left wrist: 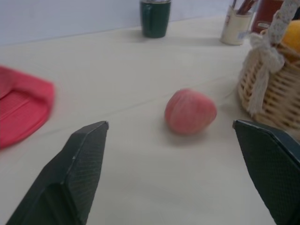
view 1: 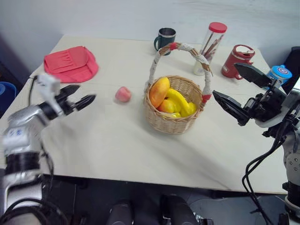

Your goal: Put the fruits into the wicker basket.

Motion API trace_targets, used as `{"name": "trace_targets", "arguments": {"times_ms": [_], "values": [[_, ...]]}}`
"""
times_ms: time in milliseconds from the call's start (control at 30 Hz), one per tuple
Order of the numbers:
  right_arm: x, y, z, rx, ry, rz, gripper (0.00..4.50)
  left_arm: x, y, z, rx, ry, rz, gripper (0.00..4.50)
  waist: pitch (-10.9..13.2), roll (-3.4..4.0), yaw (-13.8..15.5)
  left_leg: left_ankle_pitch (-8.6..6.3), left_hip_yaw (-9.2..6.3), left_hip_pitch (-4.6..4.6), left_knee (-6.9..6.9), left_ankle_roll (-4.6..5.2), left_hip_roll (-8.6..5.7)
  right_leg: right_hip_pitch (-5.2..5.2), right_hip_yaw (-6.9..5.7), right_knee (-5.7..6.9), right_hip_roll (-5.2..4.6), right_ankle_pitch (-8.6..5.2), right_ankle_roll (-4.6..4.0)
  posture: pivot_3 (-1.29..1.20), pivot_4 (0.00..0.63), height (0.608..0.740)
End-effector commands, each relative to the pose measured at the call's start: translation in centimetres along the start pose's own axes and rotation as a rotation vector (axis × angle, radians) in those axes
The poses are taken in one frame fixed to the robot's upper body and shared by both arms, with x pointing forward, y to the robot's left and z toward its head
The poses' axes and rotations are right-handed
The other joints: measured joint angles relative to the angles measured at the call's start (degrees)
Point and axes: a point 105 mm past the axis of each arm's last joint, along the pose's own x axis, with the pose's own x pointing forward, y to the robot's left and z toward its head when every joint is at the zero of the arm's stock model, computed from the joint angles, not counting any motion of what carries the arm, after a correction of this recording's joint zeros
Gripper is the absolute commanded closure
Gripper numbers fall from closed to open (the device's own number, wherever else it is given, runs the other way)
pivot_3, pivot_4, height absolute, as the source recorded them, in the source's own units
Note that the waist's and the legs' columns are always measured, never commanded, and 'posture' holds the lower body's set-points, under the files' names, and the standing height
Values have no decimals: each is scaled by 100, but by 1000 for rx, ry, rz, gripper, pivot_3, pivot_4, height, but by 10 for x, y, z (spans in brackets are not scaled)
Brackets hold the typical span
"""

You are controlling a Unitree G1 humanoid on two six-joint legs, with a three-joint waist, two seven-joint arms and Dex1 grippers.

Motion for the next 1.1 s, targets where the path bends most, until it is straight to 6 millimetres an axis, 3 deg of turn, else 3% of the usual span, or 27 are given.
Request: {"name": "trace_targets", "arguments": {"times_ms": [33,167,367,600,700,767,900,967,1100], "values": [[4,10,13,-14,-24,33,0,33,2,2,7,35,-3,29,0,0,-67,0,8,-4,-1,-1,2,-4,5,-11,2,3,6,0,150,740],[6,17,14,8,-18,34,0,70,-18,4,0,55,-100,29,1,-2,-95,-2,14,-17,-4,-3,2,-14,2,-22,13,4,7,0,150,740],[10,24,16,14,-23,30,0,93,-32,-32,36,215,-92,29,2,-2,-95,-3,17,-15,-2,-5,3,-17,7,-28,35,4,7,0,150,740],[9,25,18,11,-24,14,0,87,-30,-48,80,284,-89,1863,4,-7,-88,2,9,-13,9,2,10,-14,7,-7,17,5,9,0,150,740],[7,26,17,13,-23,12,0,89,-36,-23,-65,93,-146,2003,5,-7,-86,2,9,-13,11,3,10,-15,6,-3,16,5,9,0,150,740],[7,26,16,14,-23,10,0,82,-44,0,-56,-37,-256,2012,5,-7,-86,3,8,-13,10,2,12,-15,4,-4,17,5,9,0,150,740],[5,25,13,21,-17,6,0,41,-86,30,16,-159,-606,2012,7,-3,-124,5,10,-15,8,-2,18,-16,7,18,21,5,9,0,150,740],[4,23,12,24,-12,2,0,32,-120,46,62,-153,-715,2012,7,-2,-121,6,7,-15,7,-4,22,-16,16,19,10,5,9,0,150,740],[5,19,11,30,-13,-10,0,55,-162,65,71,-158,-711,2012,11,1,35,9,-26,-22,48,3,9,0,44,14,8,3,12,0,150,740]]}}
